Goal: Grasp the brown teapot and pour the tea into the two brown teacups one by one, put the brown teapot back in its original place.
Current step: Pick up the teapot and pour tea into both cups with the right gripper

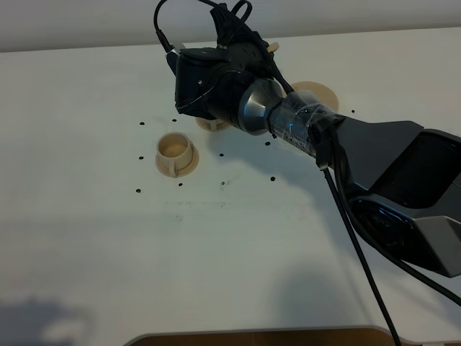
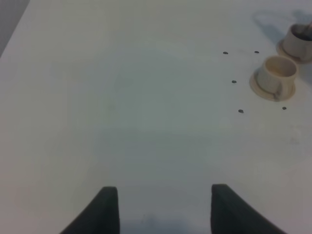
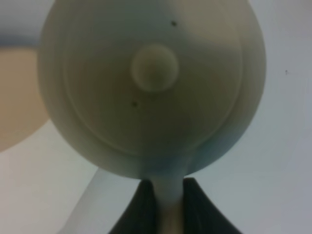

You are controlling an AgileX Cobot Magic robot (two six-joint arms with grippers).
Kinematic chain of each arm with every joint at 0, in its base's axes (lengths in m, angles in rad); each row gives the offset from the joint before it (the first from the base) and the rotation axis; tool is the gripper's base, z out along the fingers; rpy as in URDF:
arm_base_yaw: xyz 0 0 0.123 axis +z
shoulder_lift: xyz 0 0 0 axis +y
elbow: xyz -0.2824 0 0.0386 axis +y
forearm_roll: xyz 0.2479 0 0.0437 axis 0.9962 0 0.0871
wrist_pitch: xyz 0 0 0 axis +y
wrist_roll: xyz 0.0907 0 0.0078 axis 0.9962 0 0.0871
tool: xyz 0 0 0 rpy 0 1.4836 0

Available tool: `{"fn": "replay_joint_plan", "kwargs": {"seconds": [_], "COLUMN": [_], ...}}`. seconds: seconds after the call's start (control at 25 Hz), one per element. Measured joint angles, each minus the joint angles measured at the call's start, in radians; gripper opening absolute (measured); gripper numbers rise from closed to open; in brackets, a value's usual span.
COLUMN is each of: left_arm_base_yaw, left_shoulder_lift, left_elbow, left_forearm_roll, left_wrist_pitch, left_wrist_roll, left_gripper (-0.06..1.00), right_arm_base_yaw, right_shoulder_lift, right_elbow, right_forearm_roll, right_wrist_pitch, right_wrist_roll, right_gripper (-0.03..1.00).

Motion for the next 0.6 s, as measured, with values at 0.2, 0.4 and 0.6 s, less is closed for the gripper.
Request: {"fn": "replay_joint_plan", "kwargs": {"seconds": [0.2,0.4,0.6], "left_arm_base_yaw": [0.000,0.000,0.000], "left_shoulder_lift": [0.000,0.000,0.000], "left_elbow": [0.000,0.000,0.000], "left_forearm_roll": [0.000,0.000,0.000], "left_wrist_pitch": [0.000,0.000,0.000], "left_wrist_roll": [0.000,0.000,0.000], "left_gripper": [0.46,0.46,0.46], "right_arm_base_yaw": [0.000,0.000,0.000], "right_shoulder_lift": [0.000,0.000,0.000], "right_elbow": [0.000,0.000,0.000], "right_forearm_roll": [0.026,0.107,0.122], "right_wrist_pitch": [0.000,0.010,0.023], "right_wrist_roll": [0.002,0.013,0.096], "right_gripper": [0.11,0.11,0.11]}}
